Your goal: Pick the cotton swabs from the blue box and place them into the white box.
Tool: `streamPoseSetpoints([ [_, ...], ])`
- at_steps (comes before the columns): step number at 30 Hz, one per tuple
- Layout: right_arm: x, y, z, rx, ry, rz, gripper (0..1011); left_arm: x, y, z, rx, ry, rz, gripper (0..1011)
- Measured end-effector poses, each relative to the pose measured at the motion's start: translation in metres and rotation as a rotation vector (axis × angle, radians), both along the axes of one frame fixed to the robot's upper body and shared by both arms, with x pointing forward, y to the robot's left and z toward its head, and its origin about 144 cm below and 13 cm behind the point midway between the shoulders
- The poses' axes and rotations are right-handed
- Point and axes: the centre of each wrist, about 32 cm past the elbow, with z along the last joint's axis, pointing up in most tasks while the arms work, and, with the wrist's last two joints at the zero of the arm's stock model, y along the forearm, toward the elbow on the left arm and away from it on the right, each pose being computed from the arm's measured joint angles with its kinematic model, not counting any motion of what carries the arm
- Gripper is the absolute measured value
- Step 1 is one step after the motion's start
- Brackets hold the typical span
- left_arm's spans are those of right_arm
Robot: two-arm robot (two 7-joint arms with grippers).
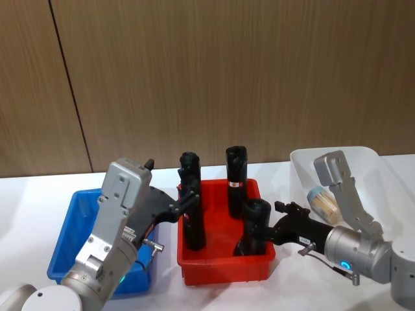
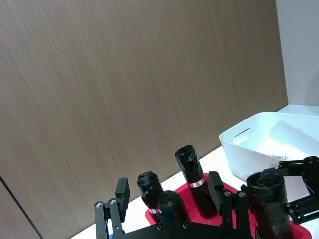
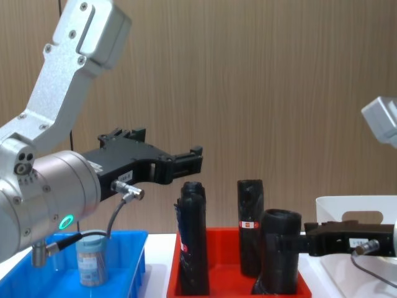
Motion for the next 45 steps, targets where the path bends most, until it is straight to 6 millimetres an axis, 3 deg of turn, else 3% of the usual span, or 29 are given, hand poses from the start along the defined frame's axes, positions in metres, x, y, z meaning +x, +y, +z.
streamPoseSetpoints([
  [3, 0.002, 0.002, 0.000, -0.002, 0.001, 0.003, 1002, 0.000, 0.000, 0.000, 0.000, 0.000, 0.000, 1004],
  [7, 0.004, 0.003, 0.000, -0.004, 0.002, 0.008, 929, 0.000, 0.000, 0.000, 0.000, 0.000, 0.000, 1004],
  [23, 0.005, 0.008, 0.008, 0.012, 0.003, 0.029, 478, 0.000, 0.000, 0.000, 0.000, 0.000, 0.000, 1004],
  [32, 0.002, 0.007, 0.022, 0.049, -0.020, 0.034, 413, 0.000, 0.000, 0.000, 0.000, 0.000, 0.000, 1004],
  [45, -0.002, -0.009, 0.068, 0.124, -0.132, -0.034, 353, 0.000, 0.000, 0.000, 0.000, 0.000, 0.000, 1004],
])
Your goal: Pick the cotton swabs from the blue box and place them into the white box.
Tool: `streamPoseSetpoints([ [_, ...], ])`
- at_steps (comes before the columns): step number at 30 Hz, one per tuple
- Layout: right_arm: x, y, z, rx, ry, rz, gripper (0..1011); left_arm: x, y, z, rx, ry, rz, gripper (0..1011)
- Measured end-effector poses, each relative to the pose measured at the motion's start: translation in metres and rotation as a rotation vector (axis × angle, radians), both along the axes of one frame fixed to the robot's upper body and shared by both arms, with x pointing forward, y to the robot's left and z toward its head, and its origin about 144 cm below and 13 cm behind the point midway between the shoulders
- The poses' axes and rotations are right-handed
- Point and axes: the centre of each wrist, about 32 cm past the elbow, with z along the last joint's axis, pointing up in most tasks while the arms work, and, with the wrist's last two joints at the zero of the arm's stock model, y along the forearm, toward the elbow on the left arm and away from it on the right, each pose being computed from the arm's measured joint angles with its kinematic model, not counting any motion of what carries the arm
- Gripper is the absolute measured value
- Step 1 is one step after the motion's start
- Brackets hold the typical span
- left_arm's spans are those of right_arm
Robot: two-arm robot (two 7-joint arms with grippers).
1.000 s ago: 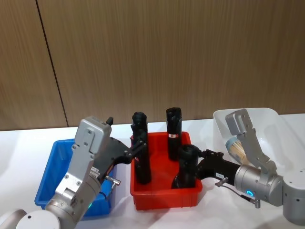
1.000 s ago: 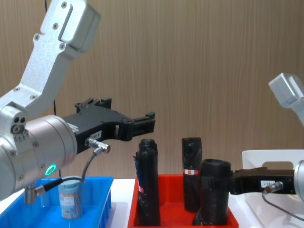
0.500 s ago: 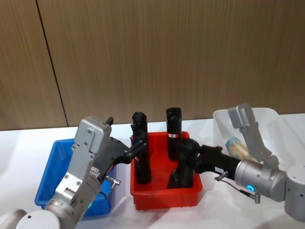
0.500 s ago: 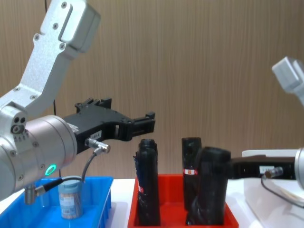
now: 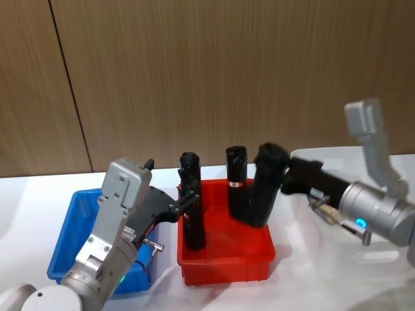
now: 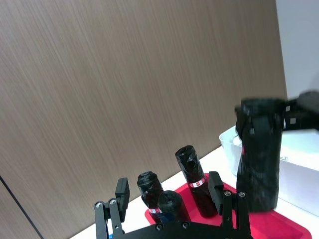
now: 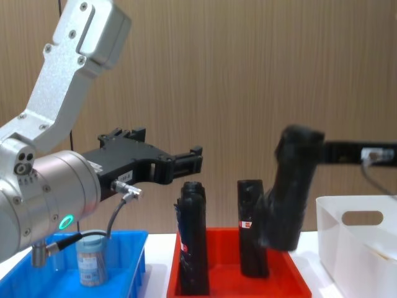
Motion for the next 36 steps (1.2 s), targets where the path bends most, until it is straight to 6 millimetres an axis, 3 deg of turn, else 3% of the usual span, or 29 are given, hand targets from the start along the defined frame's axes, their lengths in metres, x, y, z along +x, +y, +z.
streamPoseSetpoints([
  [11, 0.000, -0.026, 0.032, -0.017, -0.093, -0.119, 352, 0.000, 0.000, 0.000, 0.000, 0.000, 0.000, 1004],
  [17, 0.000, -0.041, 0.039, -0.072, -0.127, -0.188, 352, 0.000, 0.000, 0.000, 0.000, 0.000, 0.000, 1004],
  [27, 0.000, -0.062, 0.037, -0.148, -0.132, -0.264, 352, 0.000, 0.000, 0.000, 0.000, 0.000, 0.000, 1004],
  [36, 0.001, -0.077, 0.020, -0.207, -0.086, -0.303, 352, 0.000, 0.000, 0.000, 0.000, 0.000, 0.000, 1004],
])
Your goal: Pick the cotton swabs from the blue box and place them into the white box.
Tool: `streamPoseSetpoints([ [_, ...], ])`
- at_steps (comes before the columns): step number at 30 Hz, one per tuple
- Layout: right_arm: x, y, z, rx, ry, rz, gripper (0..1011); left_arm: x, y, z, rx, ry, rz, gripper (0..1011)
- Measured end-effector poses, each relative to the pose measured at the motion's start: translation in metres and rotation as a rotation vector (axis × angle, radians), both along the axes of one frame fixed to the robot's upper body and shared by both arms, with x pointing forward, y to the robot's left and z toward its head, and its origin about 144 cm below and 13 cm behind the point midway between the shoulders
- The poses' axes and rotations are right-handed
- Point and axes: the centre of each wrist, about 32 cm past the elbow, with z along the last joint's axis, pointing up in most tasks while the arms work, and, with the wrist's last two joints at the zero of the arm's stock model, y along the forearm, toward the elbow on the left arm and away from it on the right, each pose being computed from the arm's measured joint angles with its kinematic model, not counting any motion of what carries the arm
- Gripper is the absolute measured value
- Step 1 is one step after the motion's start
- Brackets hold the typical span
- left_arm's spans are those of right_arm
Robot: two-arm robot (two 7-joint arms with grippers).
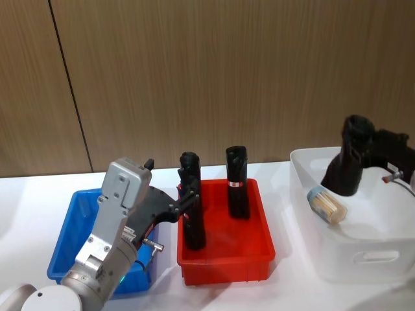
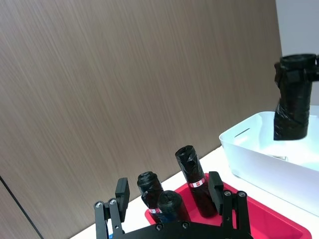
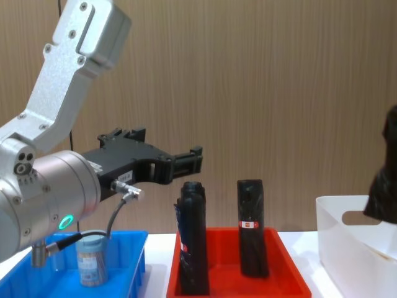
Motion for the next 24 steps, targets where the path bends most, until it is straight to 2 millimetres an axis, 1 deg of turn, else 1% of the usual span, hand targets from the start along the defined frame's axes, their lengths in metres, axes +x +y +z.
streamPoseSetpoints([
  [8, 0.001, -0.008, -0.021, -0.016, 0.056, -0.026, 352, 0.000, 0.000, 0.000, 0.000, 0.000, 0.000, 1004],
  [16, 0.001, -0.013, -0.036, -0.015, 0.090, -0.049, 353, 0.000, 0.000, 0.000, 0.000, 0.000, 0.000, 1004],
  [19, 0.002, -0.015, -0.041, -0.014, 0.102, -0.058, 391, 0.000, 0.000, 0.000, 0.000, 0.000, 0.000, 1004],
  [23, 0.002, -0.016, -0.044, -0.012, 0.107, -0.063, 550, 0.000, 0.000, 0.000, 0.000, 0.000, 0.000, 1004],
  [24, 0.002, -0.016, -0.045, -0.011, 0.110, -0.065, 568, 0.000, 0.000, 0.000, 0.000, 0.000, 0.000, 1004],
])
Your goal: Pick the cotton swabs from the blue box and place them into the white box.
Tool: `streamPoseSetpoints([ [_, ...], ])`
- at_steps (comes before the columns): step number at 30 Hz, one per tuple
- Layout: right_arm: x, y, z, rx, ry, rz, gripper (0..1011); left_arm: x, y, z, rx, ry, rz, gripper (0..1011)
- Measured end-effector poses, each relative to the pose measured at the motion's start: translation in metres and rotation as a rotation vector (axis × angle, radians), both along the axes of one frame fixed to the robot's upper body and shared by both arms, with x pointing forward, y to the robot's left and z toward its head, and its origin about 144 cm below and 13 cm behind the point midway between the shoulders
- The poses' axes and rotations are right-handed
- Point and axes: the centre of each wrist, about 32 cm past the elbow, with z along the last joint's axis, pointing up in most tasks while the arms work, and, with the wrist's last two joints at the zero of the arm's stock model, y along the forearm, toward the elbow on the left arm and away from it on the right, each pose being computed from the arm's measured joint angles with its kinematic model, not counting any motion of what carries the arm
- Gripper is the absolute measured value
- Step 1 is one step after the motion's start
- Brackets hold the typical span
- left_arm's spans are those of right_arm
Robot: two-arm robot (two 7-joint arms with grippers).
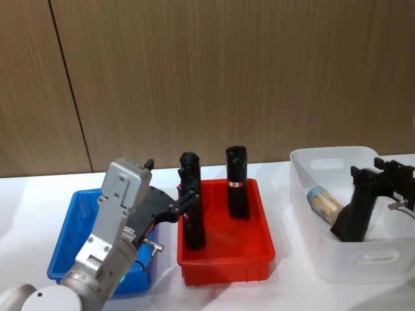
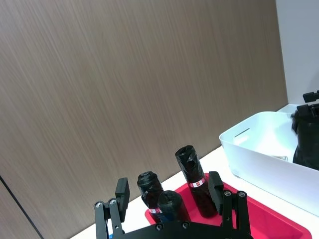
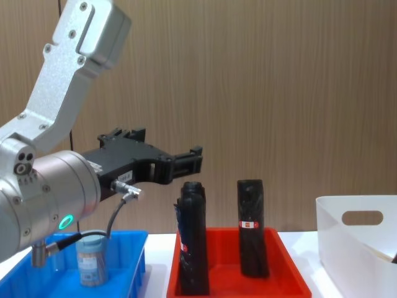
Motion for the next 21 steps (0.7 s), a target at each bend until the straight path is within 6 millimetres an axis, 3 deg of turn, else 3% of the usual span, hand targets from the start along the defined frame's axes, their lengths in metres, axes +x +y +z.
streamPoseSetpoints([
  [5, 0.0003, -0.0004, -0.0020, 0.007, 0.001, -0.002, 748, 0.0000, 0.0000, 0.0000, 0.000, 0.000, 0.000, 1004],
  [9, 0.0000, -0.0003, -0.0025, 0.010, -0.001, -0.002, 823, 0.0000, 0.0000, 0.0000, 0.000, 0.000, 0.000, 1004],
  [14, -0.0011, -0.0001, -0.0026, 0.015, -0.005, 0.001, 986, 0.0000, 0.0000, 0.0000, 0.000, 0.000, 0.000, 1004],
  [21, -0.0021, 0.0003, -0.0024, 0.019, -0.009, 0.004, 1002, 0.0000, 0.0000, 0.0000, 0.000, 0.000, 0.000, 1004],
])
